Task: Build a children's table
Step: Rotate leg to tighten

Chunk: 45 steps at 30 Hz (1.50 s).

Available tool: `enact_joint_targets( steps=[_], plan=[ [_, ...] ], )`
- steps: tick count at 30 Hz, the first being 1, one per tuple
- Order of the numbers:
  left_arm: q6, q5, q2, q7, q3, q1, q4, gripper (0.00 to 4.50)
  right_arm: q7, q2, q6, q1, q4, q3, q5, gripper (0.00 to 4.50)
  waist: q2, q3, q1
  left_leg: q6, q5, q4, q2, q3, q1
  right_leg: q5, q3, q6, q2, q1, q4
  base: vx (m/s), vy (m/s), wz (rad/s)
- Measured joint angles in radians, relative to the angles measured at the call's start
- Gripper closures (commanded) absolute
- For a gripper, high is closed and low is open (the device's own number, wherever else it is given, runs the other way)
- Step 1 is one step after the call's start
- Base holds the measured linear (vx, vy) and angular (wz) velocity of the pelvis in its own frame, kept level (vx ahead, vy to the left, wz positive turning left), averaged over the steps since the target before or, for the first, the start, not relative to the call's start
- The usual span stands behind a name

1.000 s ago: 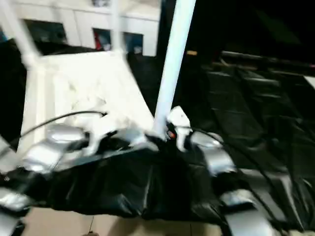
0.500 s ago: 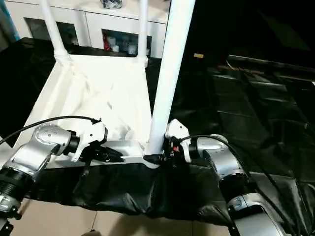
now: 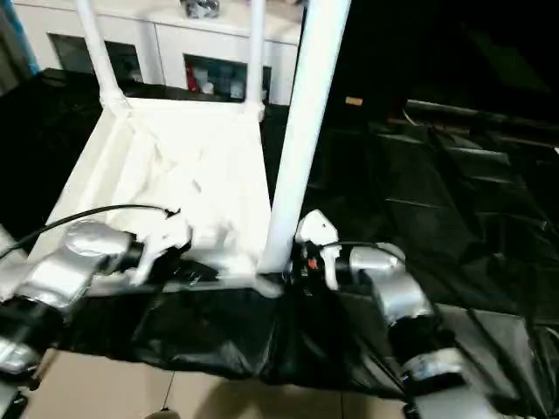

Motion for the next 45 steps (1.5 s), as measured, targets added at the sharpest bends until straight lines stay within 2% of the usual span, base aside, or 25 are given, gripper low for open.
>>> enact_joint_targets(
  steps=[2, 6, 9, 12, 13, 15, 17, 20, 22, 26, 31, 33, 36, 38, 41, 43, 45],
  plan=[
    [0.032, 0.016, -0.038, 0.06, 0.0, -0.01, 0.009, 4.5, -0.118, 0.034, -0.006, -0.004, 0.027, -0.028, -0.006, 1.85, 0.0, 0.0, -0.006, 0.0, 0.0, 0.0, 0.0, 0.0, 0.004, 0.0, 0.0, 0.001, 0.0, 0.003, -0.002, 0.0, 0.0, 0.0],
    [0.096, 0.052, -0.128, 0.201, 0.006, -0.029, 0.034, 4.5, -0.383, 0.121, 0.001, -0.044, 0.099, -0.081, -0.037, 1.85, 0.008, -0.001, -0.021, 0.0, 0.0, -0.002, -0.001, 0.0, 0.011, -0.001, -0.001, 0.002, 0.0, 0.012, -0.007, 0.0, 0.0, 0.0],
    [0.105, 0.077, -0.16, 0.266, 0.008, -0.039, 0.05, 4.5, -0.517, 0.165, 0.0, -0.07, 0.133, -0.089, -0.053, 1.85, 0.009, -0.003, -0.028, 0.0, 0.0, -0.004, -0.001, 0.0, 0.013, -0.001, -0.001, 0.002, 0.0, 0.013, -0.008, 0.0, 0.0, 0.0],
    [0.104, 0.088, -0.166, 0.28, 0.007, -0.042, 0.052, 4.5, -0.55, 0.174, -0.017, -0.071, 0.137, -0.09, -0.072, 1.85, 0.01, -0.003, -0.029, 0.0, 0.0, -0.005, -0.002, 0.0, 0.014, -0.001, 0.0, 0.002, 0.0, 0.013, -0.009, 0.0, 0.0, 0.0],
    [0.103, 0.088, -0.167, 0.282, 0.007, -0.042, 0.052, 4.5, -0.551, 0.174, -0.024, -0.071, 0.139, -0.09, -0.072, 1.51, 0.01, -0.003, -0.028, 0.0, 0.0, -0.005, -0.002, 0.0, 0.015, -0.001, 0.0, 0.002, 0.0, 0.013, -0.009, 0.0, 0.0, 0.0],
    [0.103, 0.087, -0.167, 0.282, 0.007, -0.043, 0.052, 4.5, -0.545, 0.174, -0.029, -0.071, 0.143, -0.096, -0.071, 1.16, 0.011, -0.003, -0.028, 0.0, 0.0, -0.005, -0.002, 0.0, 0.015, -0.001, 0.0, 0.002, 0.0, 0.013, -0.009, 0.0, 0.0, 0.0],
    [0.103, 0.088, -0.16, 0.271, 0.006, -0.042, 0.042, 4.5, -0.498, 0.163, -0.034, -0.07, 0.142, -0.098, -0.067, 1.09, 0.009, -0.002, -0.028, 0.0, 0.0, -0.006, -0.002, 0.0, 0.014, -0.001, 0.0, 0.002, 0.0, 0.011, -0.009, 0.0, 0.0, 0.0],
    [0.102, 0.085, -0.141, 0.235, 0.004, -0.041, 0.022, 4.5, -0.392, 0.129, -0.034, -0.07, 0.132, -0.097, -0.055, 0.65, 0.008, -0.002, -0.03, 0.0, 0.0, -0.006, -0.002, 0.0, 0.005, -0.001, 0.0, 0.002, 0.0, 0.006, -0.009, 0.0, 0.0, 0.0],
    [0.095, 0.078, -0.127, 0.209, 0.003, -0.04, 0.016, 4.5, -0.335, 0.11, -0.037, -0.068, 0.123, -0.087, -0.049, 0.56, 0.007, -0.001, -0.03, 0.0, -0.001, -0.009, -0.002, 0.001, 0.004, 0.0, 0.0, 0.001, 0.0, 0.003, -0.009, 0.0, 0.0, 0.0],
    [0.05, 0.048, -0.048, 0.089, -0.004, -0.021, -0.023, 4.5, -0.119, 0.015, -0.041, -0.038, 0.043, -0.019, -0.036, 0.56, 0.006, -0.002, -0.024, 0.002, 0.001, -0.017, 0.0, 0.001, -0.003, 0.0, -0.002, -0.007, 0.002, -0.007, -0.006, 0.0, 0.0, 0.0],
    [-0.013, 0.012, 0.034, -0.05, -0.004, 0.008, -0.047, 4.5, 0.134, -0.076, -0.037, -0.021, -0.022, 0.047, -0.028, 0.56, 0.005, -0.001, -0.013, 0.005, 0.002, -0.018, 0.001, 0.001, -0.004, -0.004, -0.004, -0.009, 0.002, -0.007, -0.006, 0.012, -0.006, 0.01],
    [-0.024, 0.003, 0.052, -0.101, -0.011, 0.015, -0.058, 4.5, 0.206, -0.083, -0.035, -0.021, -0.024, 0.069, -0.028, 0.56, 0.004, -0.001, -0.001, 0.002, 0.0, -0.016, 0.001, 0.001, -0.003, -0.004, -0.004, -0.009, 0.001, -0.007, -0.006, 0.0, 0.0, 0.0],
    [-0.032, -0.001, 0.065, -0.136, -0.023, 0.018, -0.066, 4.5, 0.249, -0.079, -0.035, -0.024, -0.022, 0.08, -0.026, 0.9, 0.004, -0.001, 0.006, 0.0, -0.001, -0.014, 0.001, 0.002, -0.001, -0.004, -0.003, -0.009, 0.0, -0.006, -0.005, 0.0, 0.0, 0.0],
    [-0.034, -0.002, 0.076, -0.155, -0.024, 0.018, -0.069, 4.5, 0.26, -0.079, -0.035, -0.033, -0.016, 0.082, -0.027, 0.9, 0.003, 0.0, 0.004, 0.0, -0.001, -0.013, 0.001, 0.003, -0.001, -0.003, -0.002, -0.008, 0.0, -0.005, -0.005, 0.0, 0.0, 0.0],
    [-0.04, -0.002, 0.087, -0.166, -0.025, 0.019, -0.07, 4.5, 0.277, -0.083, -0.031, -0.042, -0.011, 0.088, -0.026, 1.32, 0.003, 0.0, 0.003, 0.0, -0.001, -0.013, 0.001, 0.003, -0.001, -0.003, -0.002, -0.008, 0.0, -0.005, -0.004, 0.0, 0.0, 0.0],
    [-0.047, -0.002, 0.088, -0.172, -0.025, 0.019, -0.07, 4.5, 0.279, -0.085, -0.029, -0.044, -0.01, 0.088, -0.025, 1.34, 0.003, 0.0, 0.003, 0.0, -0.001, -0.014, 0.001, 0.003, -0.001, -0.003, -0.002, -0.008, 0.0, -0.006, -0.005, 0.0, 0.0, 0.0],
    [-0.054, -0.003, 0.089, -0.176, -0.025, 0.019, -0.069, 4.5, 0.288, -0.086, -0.022, -0.045, -0.011, 0.089, -0.023, 1.58, 0.003, 0.0, 0.005, 0.0, -0.001, -0.014, 0.001, 0.003, -0.002, -0.004, -0.002, -0.008, 0.0, -0.006, -0.004, 0.0, 0.0, 0.0]
  ],
)
